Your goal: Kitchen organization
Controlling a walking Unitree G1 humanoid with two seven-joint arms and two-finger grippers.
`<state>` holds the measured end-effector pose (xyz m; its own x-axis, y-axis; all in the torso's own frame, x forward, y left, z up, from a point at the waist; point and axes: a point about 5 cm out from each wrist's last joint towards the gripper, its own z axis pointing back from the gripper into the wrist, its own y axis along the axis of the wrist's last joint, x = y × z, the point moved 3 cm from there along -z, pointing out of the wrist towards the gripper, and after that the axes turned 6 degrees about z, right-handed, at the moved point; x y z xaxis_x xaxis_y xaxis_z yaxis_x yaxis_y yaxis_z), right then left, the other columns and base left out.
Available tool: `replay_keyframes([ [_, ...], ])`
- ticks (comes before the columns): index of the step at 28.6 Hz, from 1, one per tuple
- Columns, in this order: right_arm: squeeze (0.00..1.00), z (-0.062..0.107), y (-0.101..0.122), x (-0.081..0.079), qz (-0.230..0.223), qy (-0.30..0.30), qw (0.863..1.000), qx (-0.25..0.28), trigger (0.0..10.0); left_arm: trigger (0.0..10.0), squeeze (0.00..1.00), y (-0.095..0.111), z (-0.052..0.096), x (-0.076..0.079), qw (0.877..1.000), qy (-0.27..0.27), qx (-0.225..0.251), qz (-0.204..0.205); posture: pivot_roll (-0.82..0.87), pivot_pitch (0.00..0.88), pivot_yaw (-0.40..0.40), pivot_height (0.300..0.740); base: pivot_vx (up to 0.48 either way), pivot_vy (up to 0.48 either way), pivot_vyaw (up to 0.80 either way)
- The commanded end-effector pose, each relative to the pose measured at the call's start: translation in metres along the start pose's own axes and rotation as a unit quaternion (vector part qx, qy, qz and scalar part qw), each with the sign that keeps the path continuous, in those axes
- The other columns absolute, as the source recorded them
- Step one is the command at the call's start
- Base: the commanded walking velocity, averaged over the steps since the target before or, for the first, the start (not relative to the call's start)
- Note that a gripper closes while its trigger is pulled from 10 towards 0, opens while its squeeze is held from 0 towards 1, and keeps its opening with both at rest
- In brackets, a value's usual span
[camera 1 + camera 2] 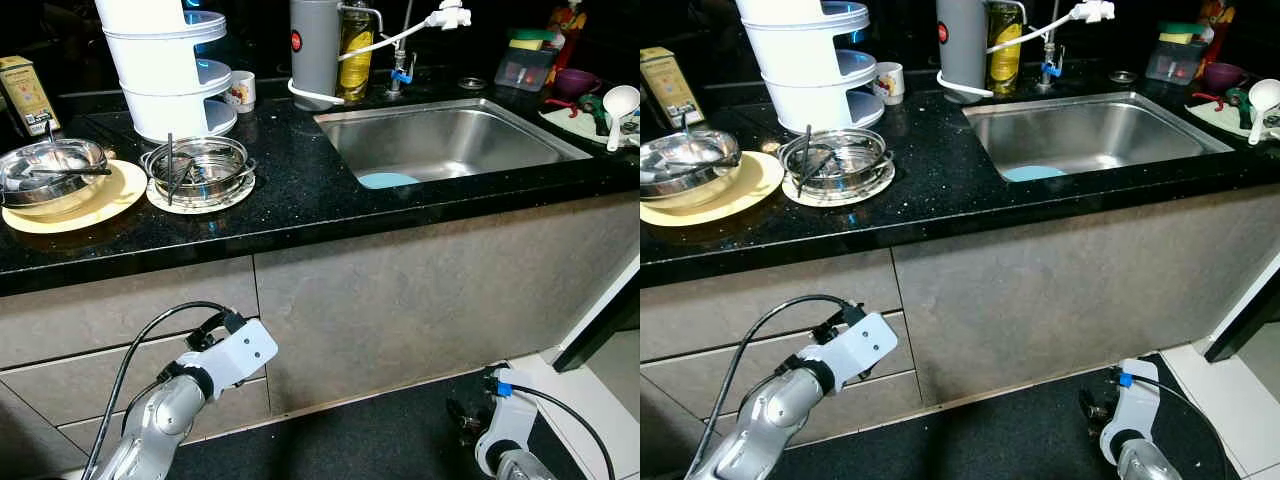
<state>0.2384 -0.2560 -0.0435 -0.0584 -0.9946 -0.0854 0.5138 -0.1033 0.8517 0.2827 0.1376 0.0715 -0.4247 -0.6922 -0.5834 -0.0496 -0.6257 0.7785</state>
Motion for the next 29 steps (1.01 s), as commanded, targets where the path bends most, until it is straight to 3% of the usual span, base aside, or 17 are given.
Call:
replay_keyframes([
  [1, 0.00, -0.0014, 0.0002, -0.0017, 0.003, 0.003, 1.000, -0.004, 10.0, 10.0, 0.00, -0.0022, 0.0001, -0.0025, 1.000, -0.001, -0.002, -0.002, 0.01, 0.000, -0.034, 0.740, 0.000, 0.000, 0.00],
  [29, 0.00, -0.0022, 0.0013, -0.0008, 0.004, 0.003, 1.000, -0.004, 10.0, 10.0, 0.00, -0.0011, -0.0015, -0.0024, 1.000, -0.002, -0.001, -0.002, 0.01, 0.000, -0.036, 0.740, 0.000, 0.000, 0.00],
])
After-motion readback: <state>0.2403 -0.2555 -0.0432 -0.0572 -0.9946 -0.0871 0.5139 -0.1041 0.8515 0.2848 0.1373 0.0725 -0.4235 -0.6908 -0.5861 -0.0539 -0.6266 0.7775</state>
